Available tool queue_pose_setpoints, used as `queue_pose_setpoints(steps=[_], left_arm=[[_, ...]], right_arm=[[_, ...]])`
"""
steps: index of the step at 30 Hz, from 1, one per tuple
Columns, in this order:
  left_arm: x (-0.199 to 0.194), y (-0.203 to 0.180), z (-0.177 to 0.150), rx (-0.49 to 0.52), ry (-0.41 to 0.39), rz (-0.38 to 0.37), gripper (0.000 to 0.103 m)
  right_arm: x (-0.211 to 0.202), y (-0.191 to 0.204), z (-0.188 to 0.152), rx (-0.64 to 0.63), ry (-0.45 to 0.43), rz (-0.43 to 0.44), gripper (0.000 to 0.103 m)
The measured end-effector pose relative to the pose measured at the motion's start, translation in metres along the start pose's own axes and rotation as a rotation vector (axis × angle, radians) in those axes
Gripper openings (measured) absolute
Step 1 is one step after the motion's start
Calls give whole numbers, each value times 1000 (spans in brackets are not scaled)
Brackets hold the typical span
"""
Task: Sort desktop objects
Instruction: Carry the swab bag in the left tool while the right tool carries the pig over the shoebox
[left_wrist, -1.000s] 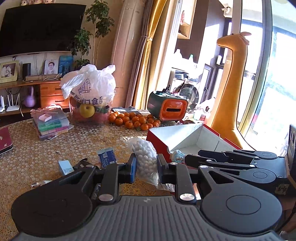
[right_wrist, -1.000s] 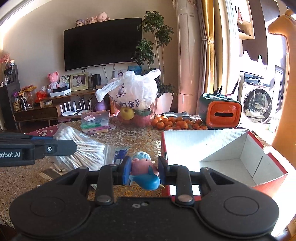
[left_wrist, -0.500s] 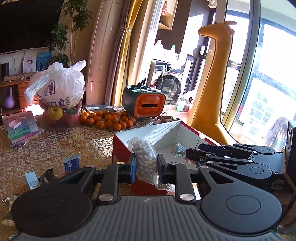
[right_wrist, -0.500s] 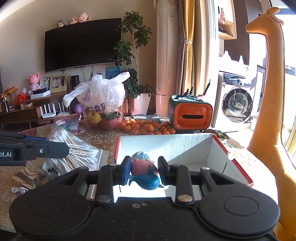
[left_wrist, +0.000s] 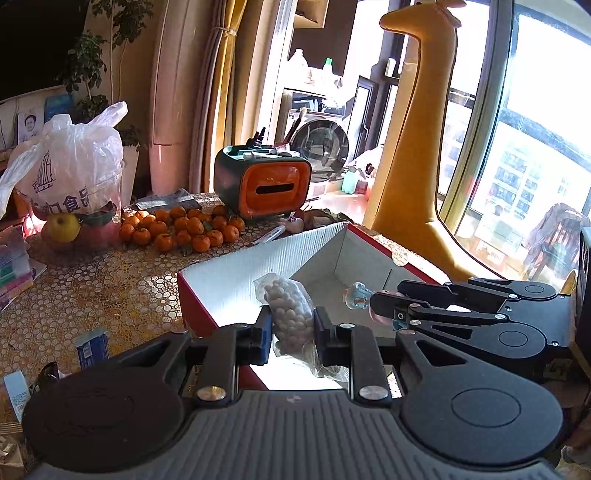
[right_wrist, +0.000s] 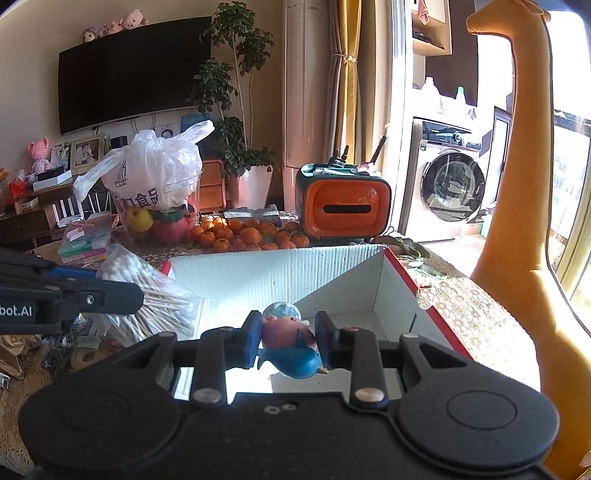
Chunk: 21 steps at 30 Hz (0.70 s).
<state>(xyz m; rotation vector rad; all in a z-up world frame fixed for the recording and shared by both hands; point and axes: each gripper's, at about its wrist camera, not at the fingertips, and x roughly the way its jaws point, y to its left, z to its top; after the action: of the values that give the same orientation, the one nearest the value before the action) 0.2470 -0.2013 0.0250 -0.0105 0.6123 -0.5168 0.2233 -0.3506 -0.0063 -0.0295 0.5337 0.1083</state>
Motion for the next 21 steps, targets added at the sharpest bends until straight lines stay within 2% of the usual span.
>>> queue_pose_setpoints(steps=[6,12,16,21], left_arm=[[38,-5,7,26,48,9,22],[72,-8,9,37,105,22,22],[90,-13,10,66,115,39,22],[113,-14,12,54,156,34,22]], right_arm=[[22,-20,-2,23,55,-11,30],[43,-29,-6,-11,86,-35,30],[58,-36,-8,-34,108,-55,30],[75,-44,-5,-52,143,-47,30]])
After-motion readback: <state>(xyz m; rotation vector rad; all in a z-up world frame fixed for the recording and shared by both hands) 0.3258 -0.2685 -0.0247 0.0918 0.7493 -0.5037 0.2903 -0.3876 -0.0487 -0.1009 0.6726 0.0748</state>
